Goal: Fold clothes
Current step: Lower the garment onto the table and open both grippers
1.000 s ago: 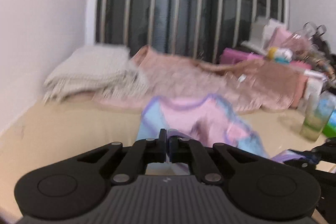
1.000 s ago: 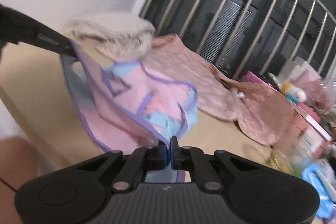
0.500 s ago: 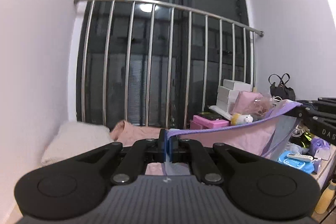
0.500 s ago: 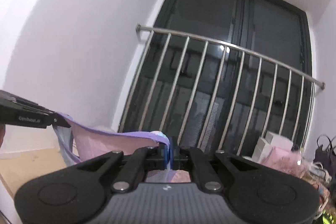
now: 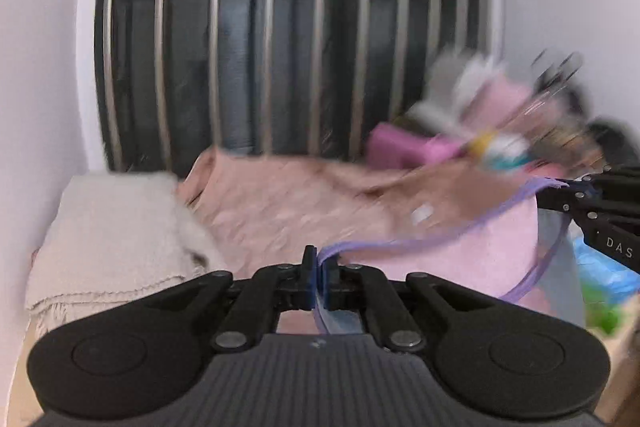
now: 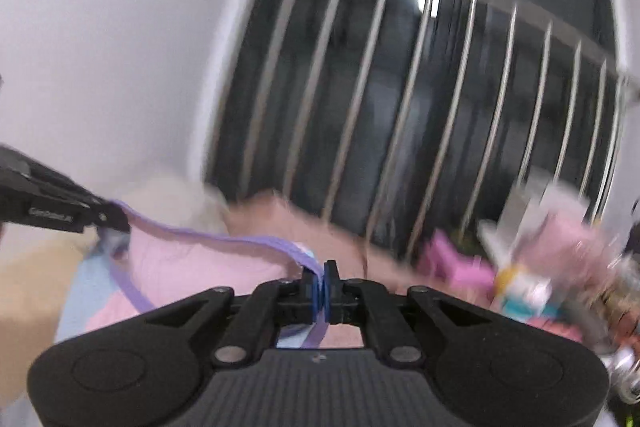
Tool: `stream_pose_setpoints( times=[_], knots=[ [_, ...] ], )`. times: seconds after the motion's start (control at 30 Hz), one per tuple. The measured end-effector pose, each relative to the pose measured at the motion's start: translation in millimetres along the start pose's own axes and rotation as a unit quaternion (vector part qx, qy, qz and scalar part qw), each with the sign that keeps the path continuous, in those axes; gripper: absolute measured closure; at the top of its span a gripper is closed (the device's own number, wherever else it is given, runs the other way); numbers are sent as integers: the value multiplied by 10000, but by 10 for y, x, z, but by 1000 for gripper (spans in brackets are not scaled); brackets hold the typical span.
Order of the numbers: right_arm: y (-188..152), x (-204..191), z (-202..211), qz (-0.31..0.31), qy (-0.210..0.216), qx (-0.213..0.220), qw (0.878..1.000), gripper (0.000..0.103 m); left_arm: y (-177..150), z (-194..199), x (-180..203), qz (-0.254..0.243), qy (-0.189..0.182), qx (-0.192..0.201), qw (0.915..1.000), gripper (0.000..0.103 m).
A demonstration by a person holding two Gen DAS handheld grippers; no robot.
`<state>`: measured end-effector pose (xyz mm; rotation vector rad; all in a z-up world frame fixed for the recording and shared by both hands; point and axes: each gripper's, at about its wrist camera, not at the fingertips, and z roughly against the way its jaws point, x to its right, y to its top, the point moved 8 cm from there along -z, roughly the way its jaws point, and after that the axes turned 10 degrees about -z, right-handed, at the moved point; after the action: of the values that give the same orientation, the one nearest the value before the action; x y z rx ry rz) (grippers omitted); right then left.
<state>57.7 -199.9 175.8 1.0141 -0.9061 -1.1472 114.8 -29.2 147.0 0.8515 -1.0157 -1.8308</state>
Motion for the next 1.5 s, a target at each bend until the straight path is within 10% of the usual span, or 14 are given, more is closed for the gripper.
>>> stream_pose_setpoints(
  times=[0.13,0.23,0.37,0.5,0.67,0.83,0.9,0.93,1.03,1.1,1.27,1.5],
  knots=[
    [430,80,-745,-123,-530,246,9982,102,814,-227,-324,284,364,551,9974,102],
    [1094,164,-307,-239,-844,1707,9814,102,1599,669,-336,59,635,2080,9761,102],
    [1371,310,299,-543,-656,2643,9607,101,1813,1335,-180,-416,856,2760,9564,101],
    [1011,286,397,-362,-457,2407,9688,101,1238,1213,53,-631,880,2285,9675,101],
    [-226,138,-34,2,-156,715,9973,101,-379,308,178,-365,645,207,9970,101],
    [-1676,-46,75,-73,183,-560,9982,102,-1778,171,484,5,349,-761,9965,101],
    [-2079,-204,352,122,236,-807,9964,101,-2057,386,620,-5,199,-886,9959,81],
    [-2220,-268,505,245,278,-913,9951,100,-2169,510,676,-67,140,-935,9955,54],
    [-2277,-313,936,521,547,-943,9927,83,-2128,911,702,-96,-82,-695,9975,51],
    [-2159,-239,1151,351,815,-854,9924,54,-2019,990,616,252,-326,-486,9980,46],
    [-1748,-128,858,-353,1296,-734,9882,54,-1856,575,501,243,-79,-654,9975,43],
    [-2030,-425,-25,-217,955,-1336,9862,72,-2052,84,622,55,268,-1035,9943,95]
  ],
)
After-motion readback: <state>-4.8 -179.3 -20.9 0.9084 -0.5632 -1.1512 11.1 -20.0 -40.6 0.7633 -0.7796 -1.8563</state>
